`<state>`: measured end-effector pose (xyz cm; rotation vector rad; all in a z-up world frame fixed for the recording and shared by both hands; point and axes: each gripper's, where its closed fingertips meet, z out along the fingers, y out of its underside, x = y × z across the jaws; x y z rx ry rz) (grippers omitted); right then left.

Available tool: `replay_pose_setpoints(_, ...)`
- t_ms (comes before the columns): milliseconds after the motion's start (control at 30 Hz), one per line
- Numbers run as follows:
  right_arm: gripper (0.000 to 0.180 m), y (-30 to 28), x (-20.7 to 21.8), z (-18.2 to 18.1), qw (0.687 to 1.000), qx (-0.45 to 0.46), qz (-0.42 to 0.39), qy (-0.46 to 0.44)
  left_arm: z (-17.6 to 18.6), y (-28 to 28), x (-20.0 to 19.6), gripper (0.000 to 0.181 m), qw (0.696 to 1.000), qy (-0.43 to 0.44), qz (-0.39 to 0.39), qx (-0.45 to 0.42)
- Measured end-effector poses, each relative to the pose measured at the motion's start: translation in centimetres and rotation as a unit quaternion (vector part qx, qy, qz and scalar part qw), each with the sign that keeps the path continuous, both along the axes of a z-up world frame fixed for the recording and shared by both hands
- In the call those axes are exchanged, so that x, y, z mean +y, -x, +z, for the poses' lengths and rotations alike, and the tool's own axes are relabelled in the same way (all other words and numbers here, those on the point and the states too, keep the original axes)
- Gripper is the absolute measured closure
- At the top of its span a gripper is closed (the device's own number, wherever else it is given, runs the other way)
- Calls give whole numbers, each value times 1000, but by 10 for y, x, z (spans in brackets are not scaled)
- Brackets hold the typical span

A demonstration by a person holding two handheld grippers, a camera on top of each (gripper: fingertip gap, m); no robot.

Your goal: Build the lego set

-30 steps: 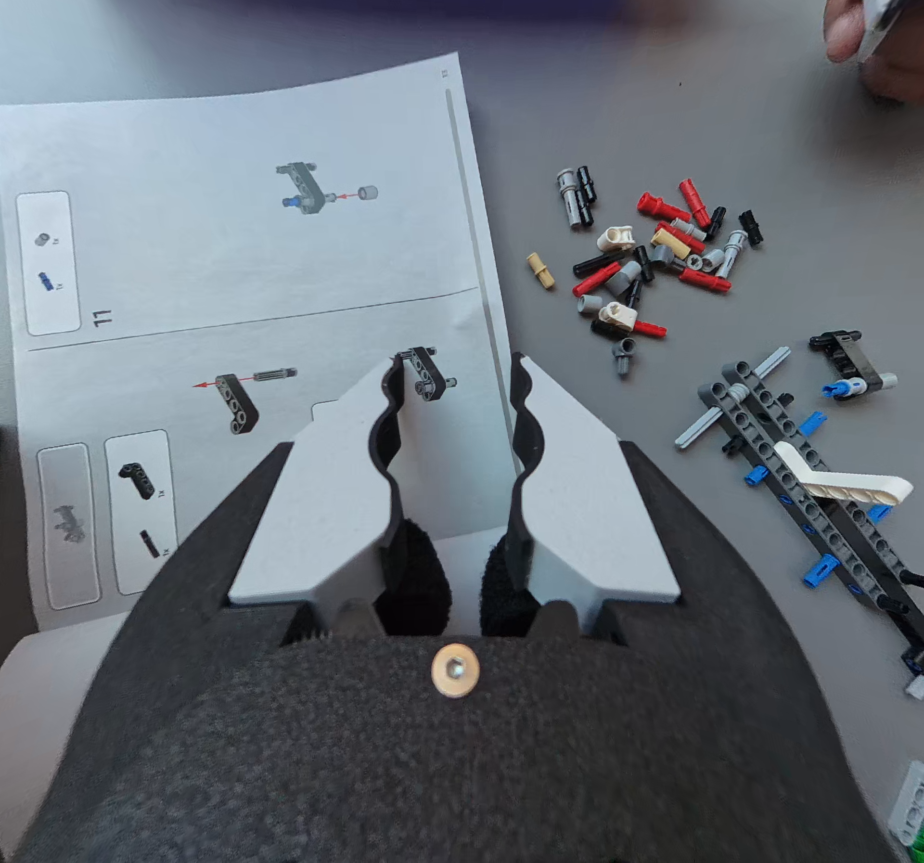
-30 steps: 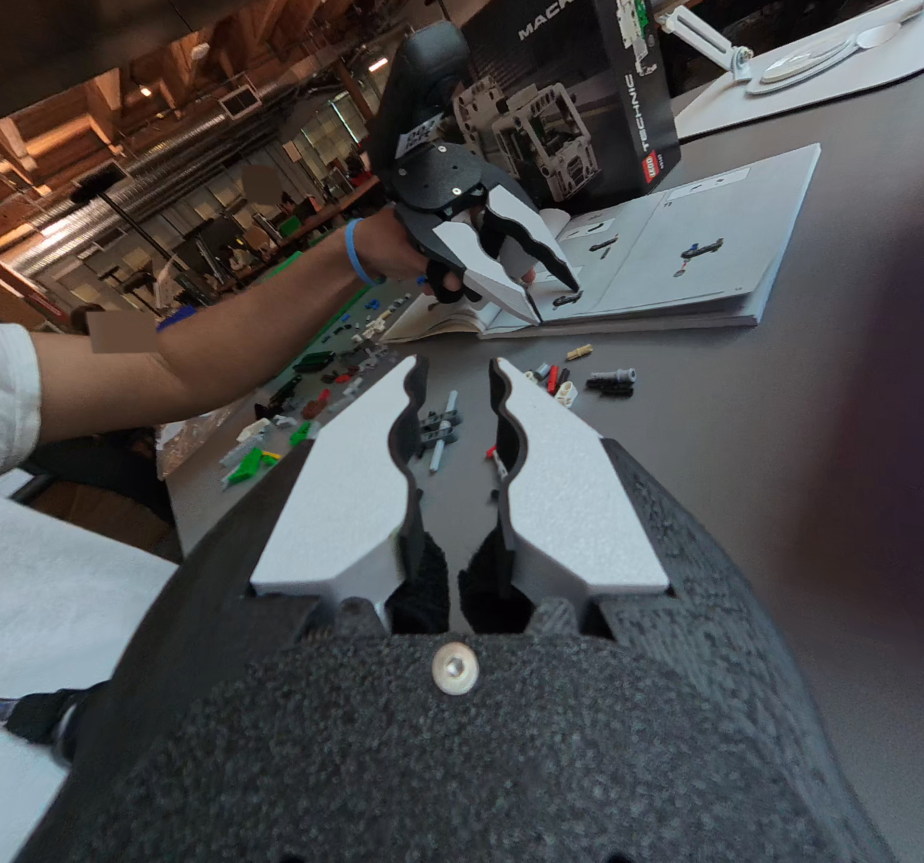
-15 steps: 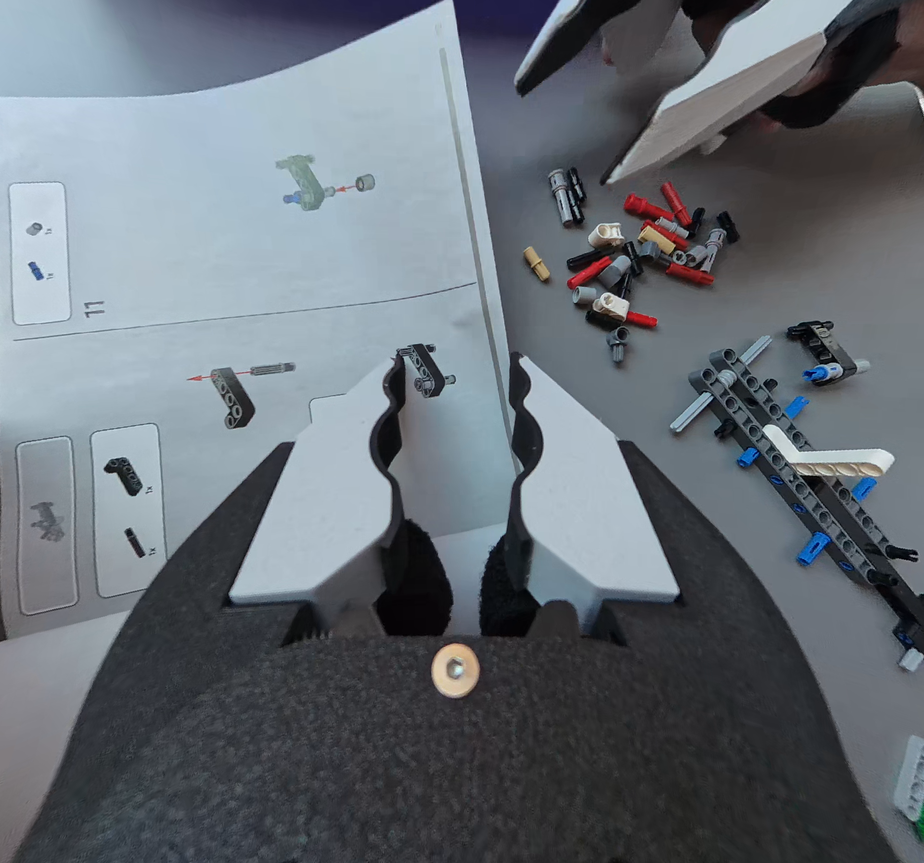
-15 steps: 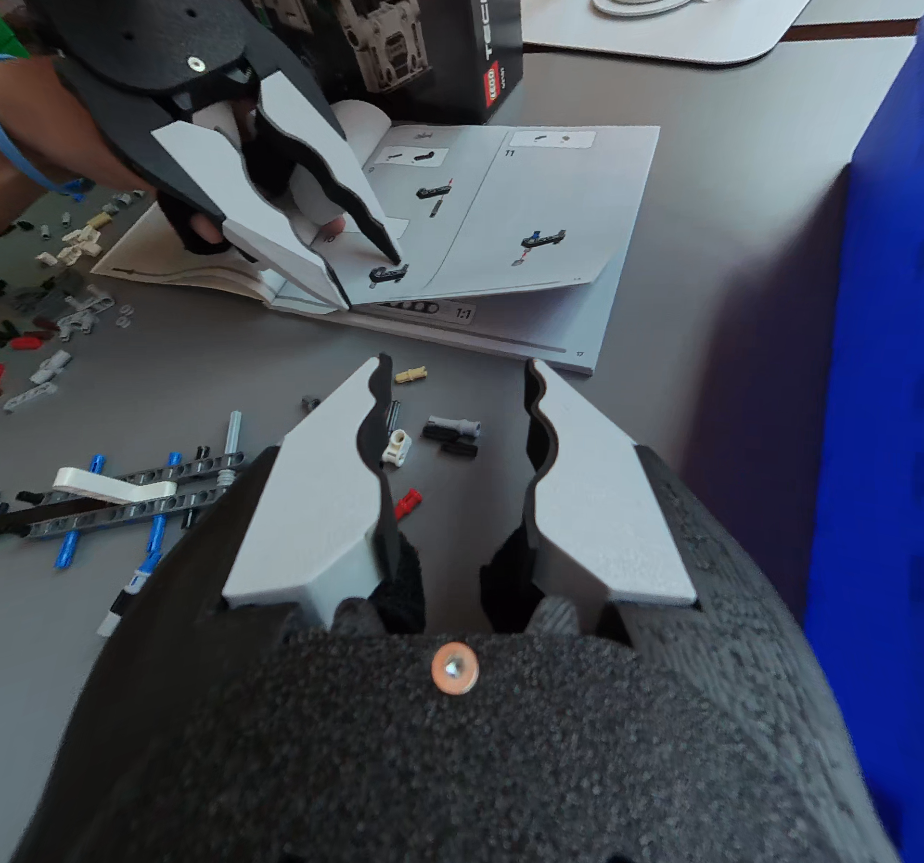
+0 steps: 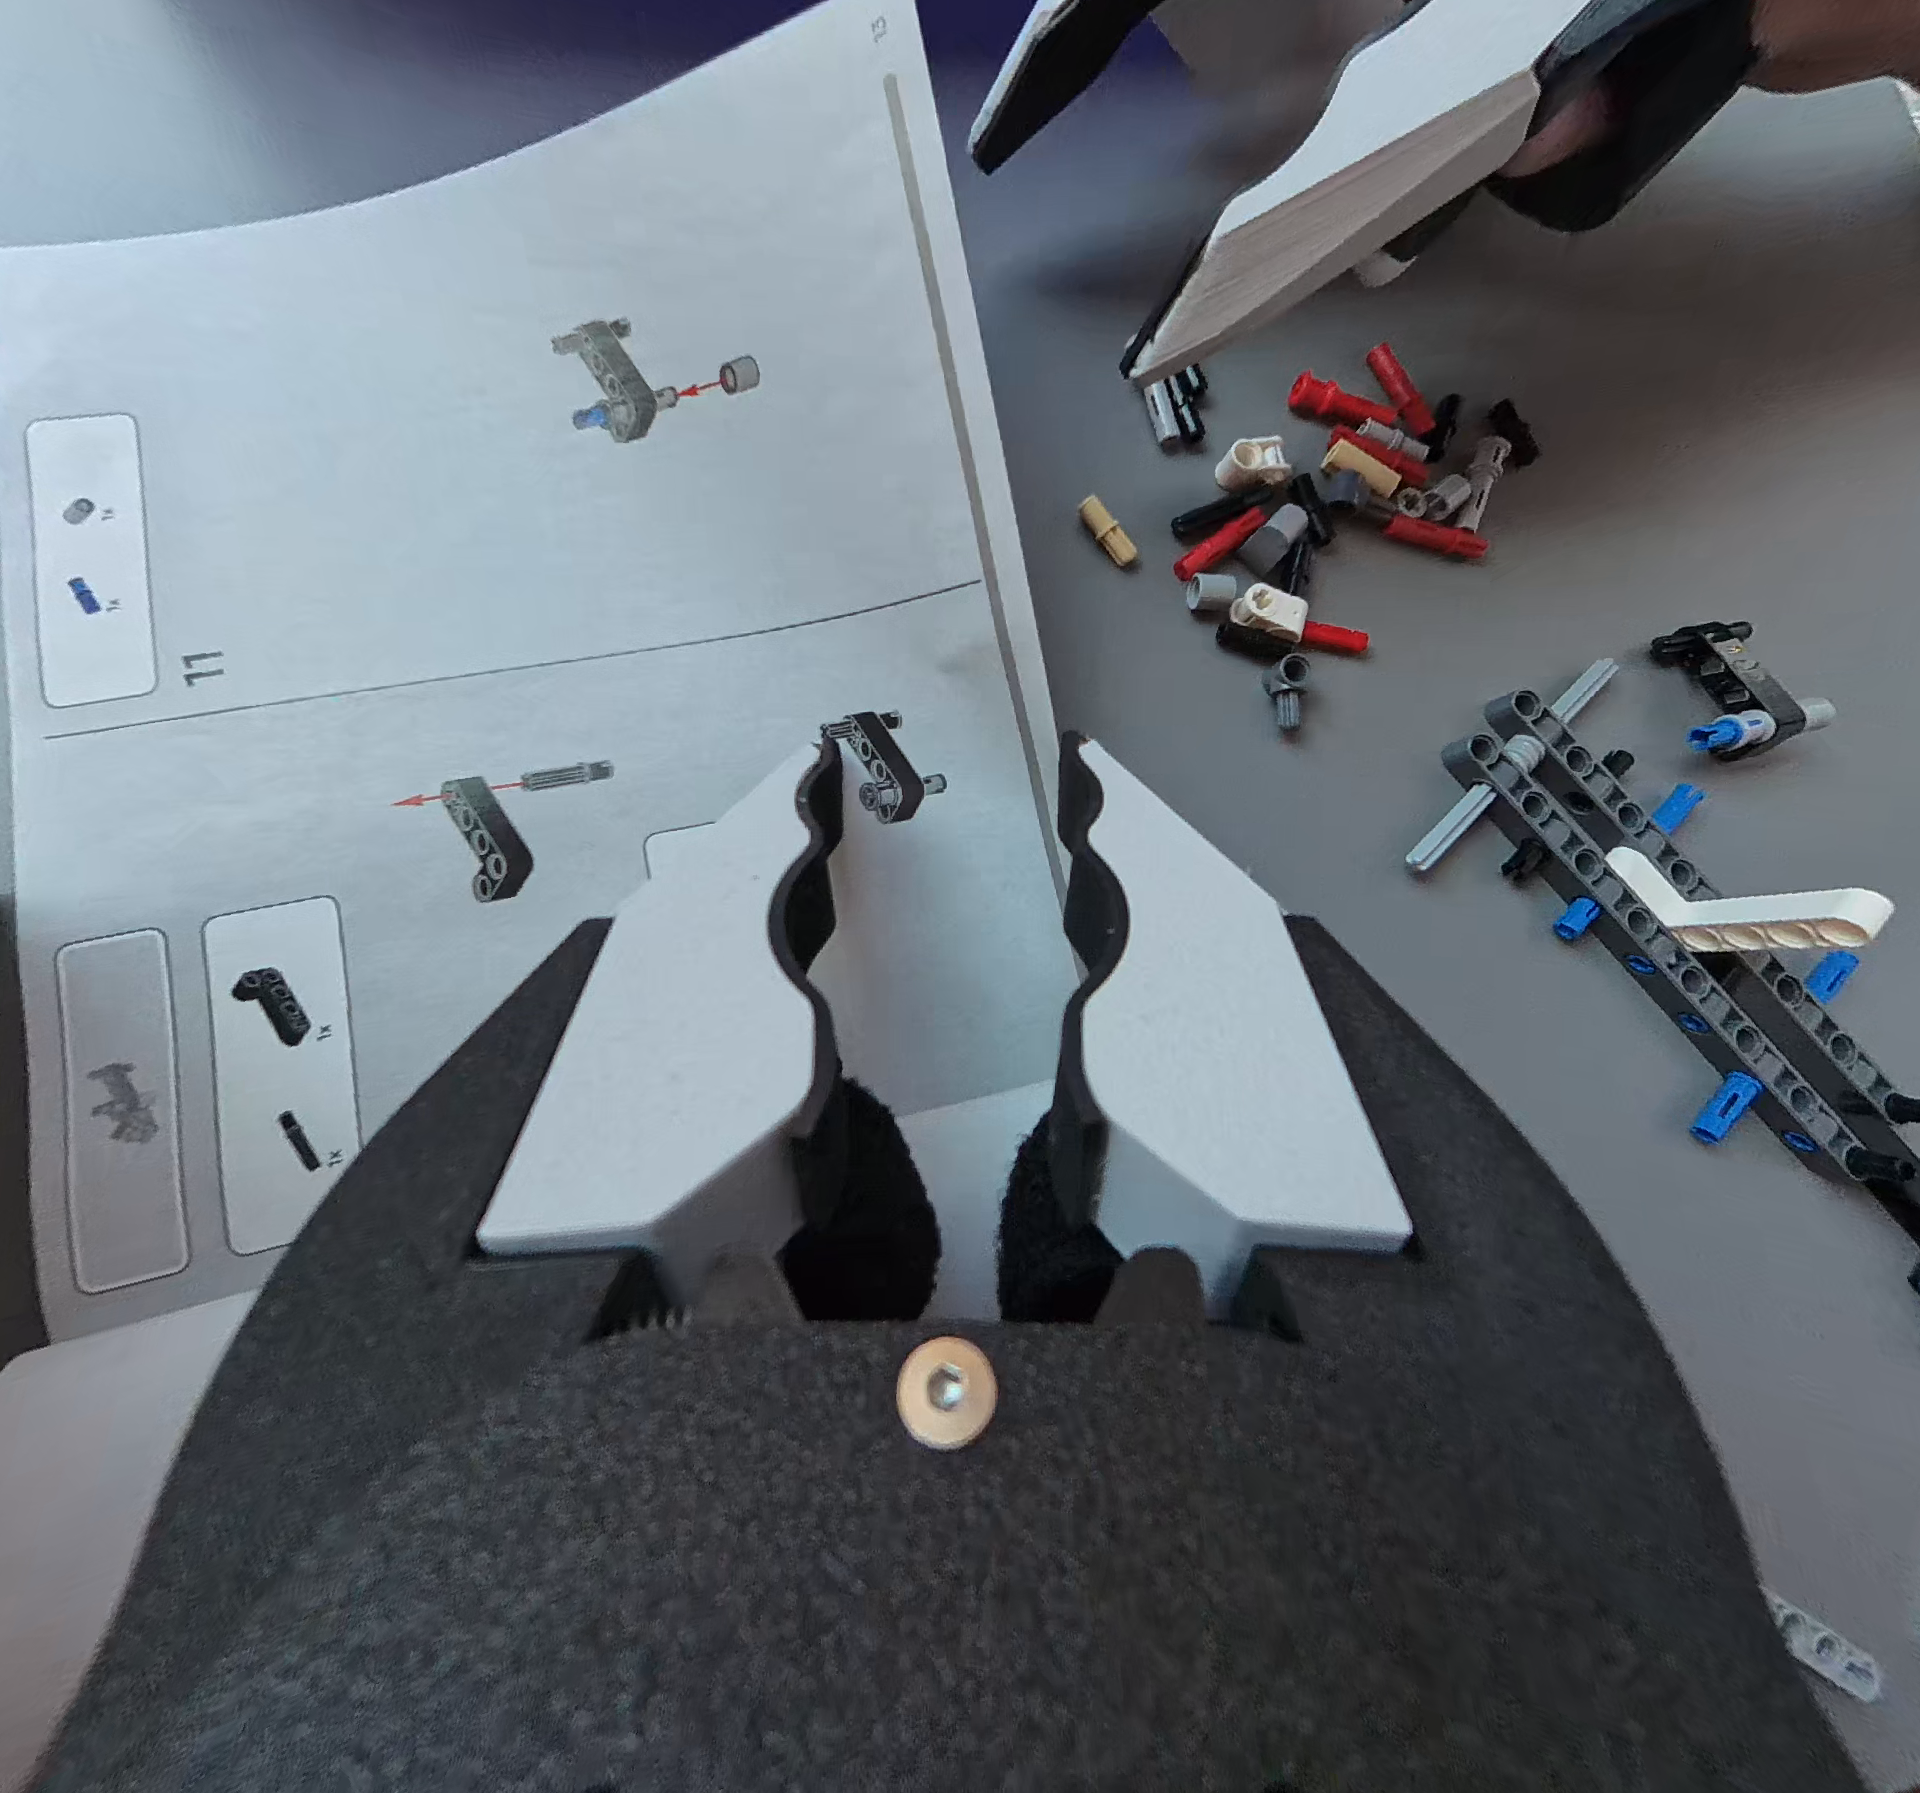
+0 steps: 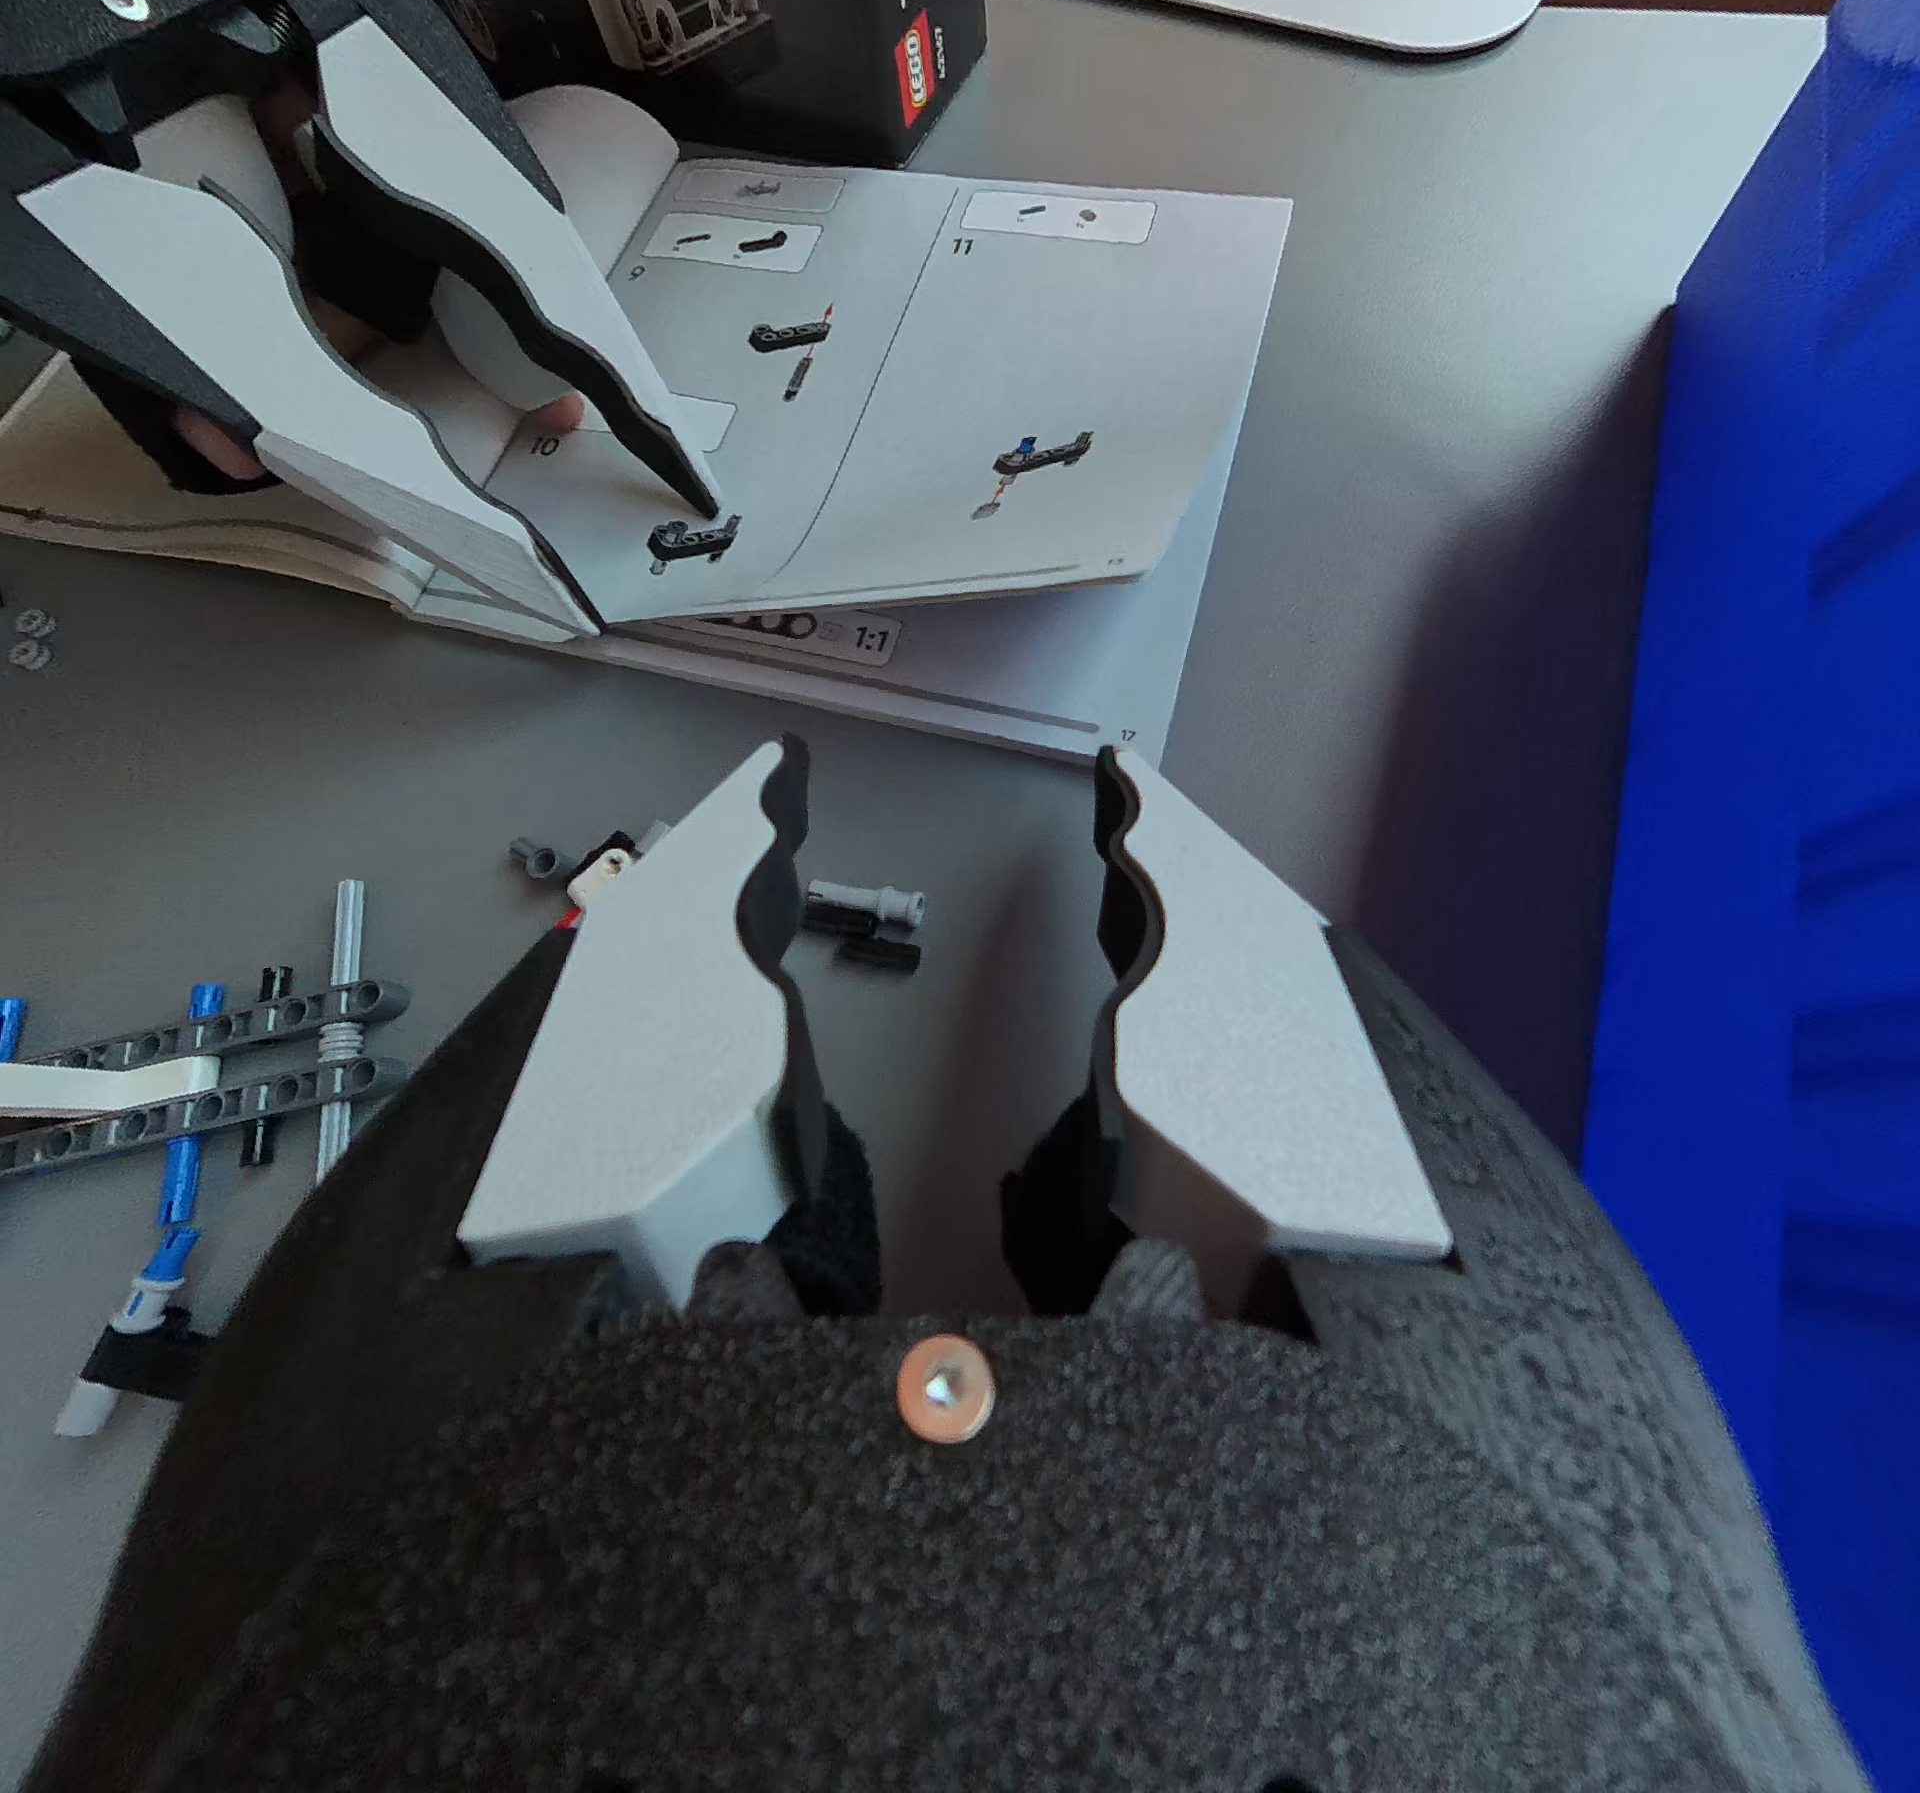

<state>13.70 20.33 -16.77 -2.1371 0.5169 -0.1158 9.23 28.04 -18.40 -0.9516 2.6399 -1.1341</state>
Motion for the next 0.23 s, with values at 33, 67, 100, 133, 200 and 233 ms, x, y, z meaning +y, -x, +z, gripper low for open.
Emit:
replay_pose_setpoints(33,125,0,-1,0,1000,2,-1,0,0,0,0,140,1000,0,-1,-1)
replay_pose_setpoints(67,125,1,-2,0,1000,5,-3,0,0,0,0,140,1000,-2,-2,-2)
replay_pose_setpoints(100,125,1,-3,-1,1000,7,-5,-1,0,0,0,140,1000,-5,-3,-3)
replay_pose_setpoints(133,125,1,-5,-1,1000,9,-7,-1,0,0,0,140,1000,-9,-4,-5)
replay_pose_setpoints(200,125,1,-8,-2,1000,12,-9,-1,-1,0,1,140,1000,-18,-6,-8)
replay_pose_setpoints(233,125,1,-9,-2,1000,13,-9,-2,-1,0,1,140,1000,-22,-6,-9)
